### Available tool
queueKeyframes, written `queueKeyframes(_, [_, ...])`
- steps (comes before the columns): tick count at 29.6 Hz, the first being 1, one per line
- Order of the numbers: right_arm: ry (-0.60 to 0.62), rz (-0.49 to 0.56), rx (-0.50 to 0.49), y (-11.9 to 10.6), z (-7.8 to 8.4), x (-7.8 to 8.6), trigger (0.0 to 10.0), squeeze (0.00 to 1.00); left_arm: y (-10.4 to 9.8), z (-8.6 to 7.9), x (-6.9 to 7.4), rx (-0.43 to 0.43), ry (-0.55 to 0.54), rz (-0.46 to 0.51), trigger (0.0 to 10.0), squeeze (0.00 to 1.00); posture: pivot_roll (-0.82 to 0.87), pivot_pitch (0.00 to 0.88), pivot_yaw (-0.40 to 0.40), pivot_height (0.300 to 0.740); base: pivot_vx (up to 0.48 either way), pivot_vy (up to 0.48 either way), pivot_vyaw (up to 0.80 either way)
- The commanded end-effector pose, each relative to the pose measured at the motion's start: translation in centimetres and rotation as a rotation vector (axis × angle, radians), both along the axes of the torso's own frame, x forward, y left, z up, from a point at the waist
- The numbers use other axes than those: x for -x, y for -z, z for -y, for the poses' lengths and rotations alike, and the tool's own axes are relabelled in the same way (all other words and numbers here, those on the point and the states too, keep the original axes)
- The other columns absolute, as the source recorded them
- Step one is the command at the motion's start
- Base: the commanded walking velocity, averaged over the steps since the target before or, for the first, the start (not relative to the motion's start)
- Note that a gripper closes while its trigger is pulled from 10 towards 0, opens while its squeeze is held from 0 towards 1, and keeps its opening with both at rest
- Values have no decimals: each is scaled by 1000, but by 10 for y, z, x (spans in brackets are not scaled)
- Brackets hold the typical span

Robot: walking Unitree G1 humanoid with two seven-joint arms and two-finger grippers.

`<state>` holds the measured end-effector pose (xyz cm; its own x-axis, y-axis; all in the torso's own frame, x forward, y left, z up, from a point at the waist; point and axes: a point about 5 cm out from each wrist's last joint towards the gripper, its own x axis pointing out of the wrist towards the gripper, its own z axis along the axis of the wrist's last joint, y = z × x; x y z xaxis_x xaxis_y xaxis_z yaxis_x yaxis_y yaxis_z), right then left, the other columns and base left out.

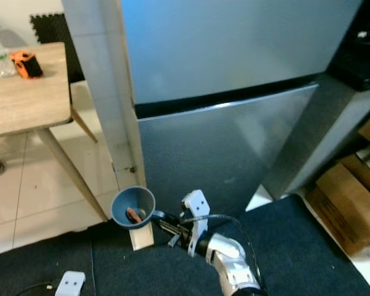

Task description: Restocking fridge

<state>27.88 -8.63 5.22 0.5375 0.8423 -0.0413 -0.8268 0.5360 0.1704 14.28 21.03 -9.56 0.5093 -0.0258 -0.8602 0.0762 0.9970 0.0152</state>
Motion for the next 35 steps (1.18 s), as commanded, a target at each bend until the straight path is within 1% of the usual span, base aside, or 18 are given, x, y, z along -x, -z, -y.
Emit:
queueKeyframes(1, [-4,-6,6,2,2,3,10000,0,1,1,3,0,18,-14,10000,0,-44,57,-10,740,244,0,0])
queueKeyframes(4, [-5,-6,5,2,2,3,10000,0,1,1,3,-1,23,-14,10000,0,-44,54,-9,740,242,0,0])
queueKeyframes(11, [-8,-4,6,2,1,3,10000,0,1,1,2,-5,28,-11,10000,0,-43,51,-8,740,0,0,0])
queueKeyframes(17, [-9,-5,6,1,1,3,10000,0,1,3,1,16,36,-10,10000,0,-43,51,-8,740,0,0,0])
queueKeyframes(18, [-9,-5,4,1,1,3,10000,0,1,5,2,19,55,-21,10000,0,-43,51,-8,740,0,-461,0])
queueKeyframes(21, [-9,-6,3,1,1,3,10000,0,2,6,3,21,60,-24,10000,0,-43,51,-8,740,0,-464,0])
queueKeyframes(23, [-10,-6,2,1,0,3,10000,0,2,6,3,23,44,-18,10000,0,-42,53,-7,740,0,-441,0])
queueKeyframes(28, [-12,-6,-1,1,0,3,10000,0,1,3,1,11,2,-6,10000,0,-42,55,-7,740,0,0,0])
queueKeyframes(31, [-13,-6,-1,1,0,3,10000,0,-1,0,-3,7,-23,10,10000,0,-42,55,-7,740,0,0,0])
queueKeyframes(33, [-14,-7,-1,1,0,4,10000,0,-6,-6,-12,6,-60,47,10000,0,-42,55,-7,740,0,0,0])
queueKeyframes(35, [-16,-8,1,1,0,4,10000,0,-14,-12,-28,4,-101,107,10000,0,-42,55,-7,740,0,0,0])
